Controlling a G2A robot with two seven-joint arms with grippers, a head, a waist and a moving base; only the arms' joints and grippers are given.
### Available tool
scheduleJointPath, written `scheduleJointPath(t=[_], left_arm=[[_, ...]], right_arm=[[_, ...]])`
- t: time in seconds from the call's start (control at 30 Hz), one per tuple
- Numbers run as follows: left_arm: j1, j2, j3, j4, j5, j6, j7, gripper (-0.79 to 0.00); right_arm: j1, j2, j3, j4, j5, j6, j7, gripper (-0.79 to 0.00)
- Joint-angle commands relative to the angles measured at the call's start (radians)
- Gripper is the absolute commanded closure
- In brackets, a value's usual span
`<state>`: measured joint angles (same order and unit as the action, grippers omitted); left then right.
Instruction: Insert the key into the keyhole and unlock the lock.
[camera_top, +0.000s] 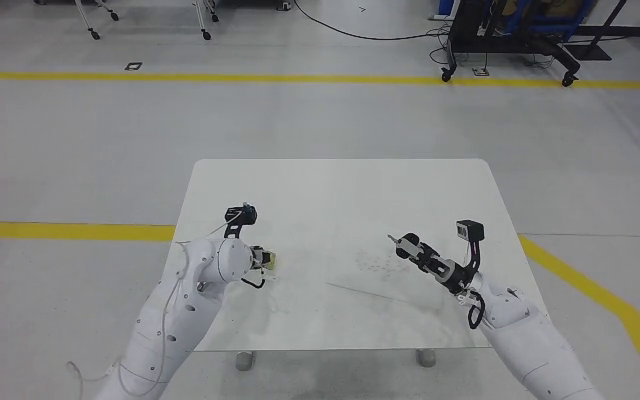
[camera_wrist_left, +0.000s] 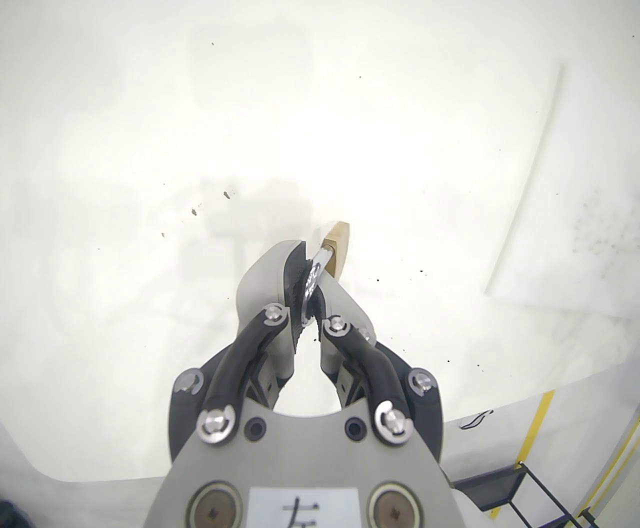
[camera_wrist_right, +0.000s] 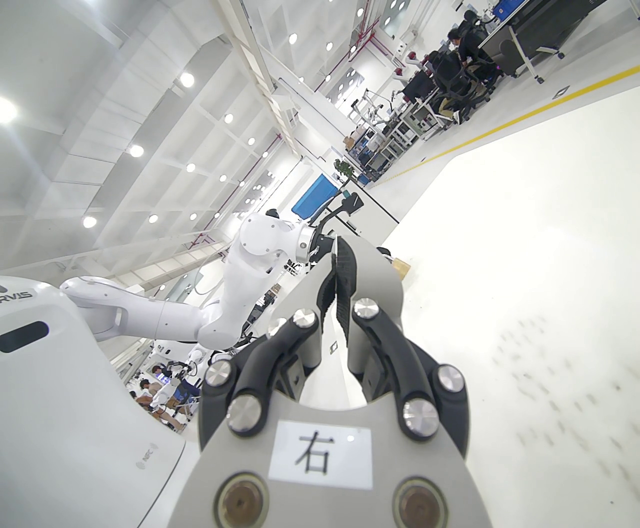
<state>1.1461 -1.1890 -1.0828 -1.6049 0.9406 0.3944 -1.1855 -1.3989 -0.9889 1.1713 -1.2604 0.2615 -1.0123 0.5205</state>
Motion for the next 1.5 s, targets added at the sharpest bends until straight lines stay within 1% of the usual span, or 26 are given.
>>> scheduleJointPath(t=[0.0, 0.03, 0.13, 0.2, 0.27, 0.3, 0.37, 0.53, 0.57, 0.6, 0.63, 0.7, 0.8, 0.9, 0.97, 1.1, 1.17, 1.23, 1.33, 1.47], left_arm=[[0.011, 0.000, -0.012, -0.014, -0.022, -0.025, 0.041, 0.000], [0.020, 0.000, -0.023, -0.026, -0.057, -0.052, 0.066, 0.000], [0.059, 0.001, -0.092, -0.038, -0.186, -0.143, 0.204, 0.000], [0.087, 0.002, -0.148, -0.011, -0.309, -0.228, 0.303, 0.000], [0.106, 0.001, -0.187, 0.016, -0.402, -0.319, 0.392, 0.000], [0.115, 0.000, -0.204, 0.029, -0.460, -0.360, 0.420, 0.000], [0.124, 0.005, -0.224, 0.027, -0.477, -0.447, 0.441, 0.000], [0.124, 0.005, -0.224, 0.027, -0.477, -0.447, 0.441, 0.000], [0.125, 0.003, -0.220, 0.018, -0.496, -0.464, 0.445, 0.000], [0.126, 0.001, -0.220, 0.022, -0.537, -0.479, 0.456, 0.000], [0.118, -0.003, -0.219, 0.037, -0.605, -0.485, 0.457, 0.000], [0.081, -0.010, -0.208, 0.079, -0.709, -0.500, 0.446, 0.000], [0.013, -0.024, -0.166, 0.170, -0.840, -0.521, 0.399, 0.000], [-0.051, -0.034, -0.120, 0.256, -0.887, -0.536, 0.348, 0.000], [-0.082, -0.035, -0.100, 0.288, -0.857, -0.545, 0.330, 0.000], [-0.087, -0.035, -0.096, 0.289, -0.842, -0.554, 0.327, 0.000], [-0.087, -0.035, -0.096, 0.289, -0.842, -0.554, 0.327, 0.000], [-0.076, -0.035, -0.083, 0.272, -0.831, -0.575, 0.326, 0.000], [-0.078, -0.038, -0.063, 0.280, -0.911, -0.623, 0.264, 0.000], [-0.113, -0.049, -0.038, 0.338, -1.025, -0.667, 0.211, 0.000]], right_arm=[[0.000, 0.000, 0.000, 0.000, 0.000, 0.000, 0.000, 0.000], [0.000, 0.000, 0.000, 0.000, 0.000, 0.000, 0.000, 0.000], [0.000, 0.000, 0.000, 0.000, 0.000, 0.000, 0.000, 0.000], [0.000, 0.000, 0.000, 0.000, 0.000, 0.000, 0.000, 0.000], [0.000, 0.000, 0.000, 0.000, 0.000, 0.000, 0.000, 0.000], [0.000, 0.000, 0.000, 0.000, 0.000, 0.000, 0.000, 0.000], [0.000, 0.000, 0.000, 0.000, 0.000, 0.000, 0.000, 0.000], [0.000, 0.000, 0.000, 0.000, 0.000, 0.000, 0.000, 0.000], [0.000, 0.000, 0.000, 0.000, 0.000, 0.000, 0.000, 0.000], [0.002, -0.002, 0.000, -0.008, -0.001, 0.022, -0.018, 0.000], [0.008, -0.007, -0.008, -0.022, 0.003, 0.045, -0.036, 0.000], [0.030, -0.018, -0.030, -0.023, 0.009, 0.090, -0.075, 0.000], [0.074, -0.039, -0.076, -0.011, 0.025, 0.132, -0.116, 0.000], [0.112, -0.060, -0.113, 0.011, 0.053, 0.149, -0.152, 0.000], [0.132, -0.071, -0.129, 0.022, 0.077, 0.157, -0.172, 0.000], [0.162, -0.086, -0.151, 0.037, 0.069, 0.176, -0.174, 0.000], [0.182, -0.095, -0.164, 0.048, 0.049, 0.215, -0.189, 0.000], [0.206, -0.106, -0.187, 0.049, 0.024, 0.254, -0.199, 0.000], [0.240, -0.123, -0.217, 0.052, -0.005, 0.292, -0.212, 0.000], [0.276, -0.141, -0.241, 0.059, -0.021, 0.321, -0.232, 0.000]])
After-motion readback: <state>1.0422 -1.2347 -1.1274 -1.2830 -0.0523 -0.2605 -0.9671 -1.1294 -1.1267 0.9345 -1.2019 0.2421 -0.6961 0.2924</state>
